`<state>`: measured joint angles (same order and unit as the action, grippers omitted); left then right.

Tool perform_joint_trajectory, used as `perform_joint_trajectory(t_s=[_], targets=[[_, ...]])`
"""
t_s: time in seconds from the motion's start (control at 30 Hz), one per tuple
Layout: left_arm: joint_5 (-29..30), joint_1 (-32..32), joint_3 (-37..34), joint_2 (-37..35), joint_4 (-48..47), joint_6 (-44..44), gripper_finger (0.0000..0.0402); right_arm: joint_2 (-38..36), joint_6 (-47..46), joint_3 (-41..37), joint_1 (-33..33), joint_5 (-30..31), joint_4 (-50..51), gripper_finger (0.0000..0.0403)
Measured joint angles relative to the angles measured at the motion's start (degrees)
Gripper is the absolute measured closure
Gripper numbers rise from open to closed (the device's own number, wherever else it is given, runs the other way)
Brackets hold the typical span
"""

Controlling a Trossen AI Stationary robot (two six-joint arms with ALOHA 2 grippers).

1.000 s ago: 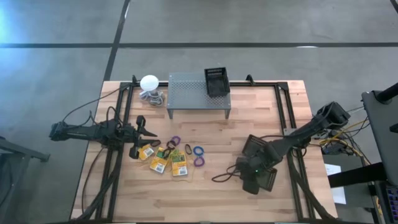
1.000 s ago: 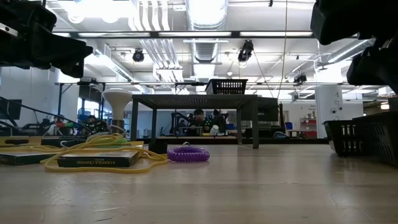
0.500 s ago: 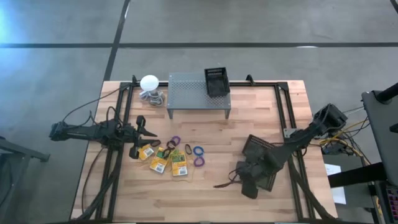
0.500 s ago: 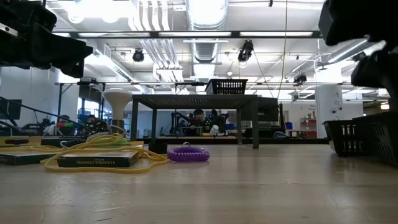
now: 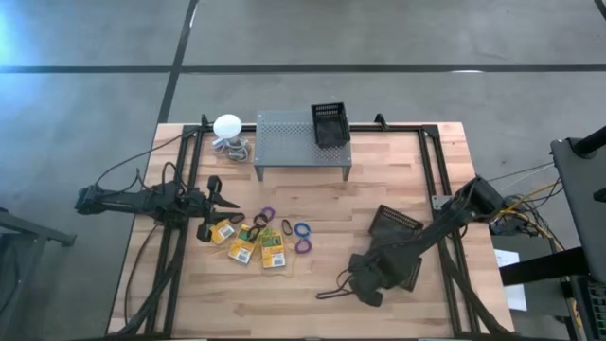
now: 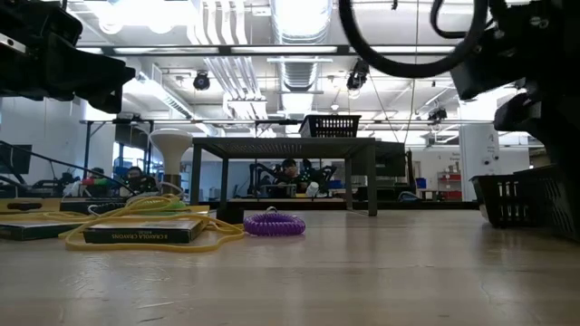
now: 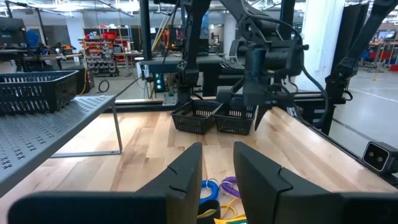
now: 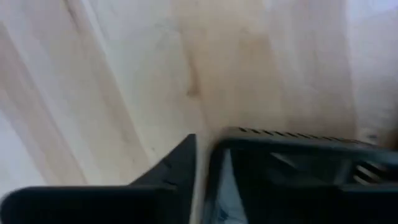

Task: Pick & Place Office Desk Supplies
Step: Put the bottom black bin on the shelf

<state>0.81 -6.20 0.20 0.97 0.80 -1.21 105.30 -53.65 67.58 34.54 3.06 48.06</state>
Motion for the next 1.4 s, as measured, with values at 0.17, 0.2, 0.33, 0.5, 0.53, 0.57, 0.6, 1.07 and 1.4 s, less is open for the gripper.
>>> perform_joint_trajectory(t_s=[0.17,0.2,0.33,0.5,0.53,0.57,0.6,1.07,1.4], targets=[[0.0,0.0,0.0,0.0,0.0,0.0,0.0307,0.4,4.8,5.2,-0.5,-1.8,-0.6,0.0387],[0.0,0.0,0.0,0.0,0.0,0.0,0.0307,0.4,6.3,6.5,-0.8,-2.2,-0.7,0.0389],[0.0,0.0,0.0,0.0,0.0,0.0,0.0307,-1.1,13.5,11.6,-2.6,-3.3,-1.6,0.0392],[0.0,0.0,0.0,0.0,0.0,0.0,0.0307,-1.9,27.4,18.1,-6.4,-7.9,-2.5,0.0394],[0.0,0.0,0.0,0.0,0.0,0.0,0.0307,-1.8,30.6,19.4,-7.4,-8.0,-2.7,0.0394],[0.0,0.0,0.0,0.0,0.0,0.0,0.0307,-1.8,33.9,20.6,-8.4,-7.9,-2.6,0.0394],[0.0,0.0,0.0,0.0,0.0,0.0,0.0307,-1.9,37.3,21.9,-9.6,-7.8,-2.7,0.0394],[0.0,0.0,0.0,0.0,0.0,0.0,0.0307,8.2,67.4,48.9,-32.9,-5.6,-10.8,0.0394],[0.0,0.0,0.0,0.2,0.0,0.0,0.0307,21.0,78.1,61.9,-43.8,2.4,-14.5,0.0394]])
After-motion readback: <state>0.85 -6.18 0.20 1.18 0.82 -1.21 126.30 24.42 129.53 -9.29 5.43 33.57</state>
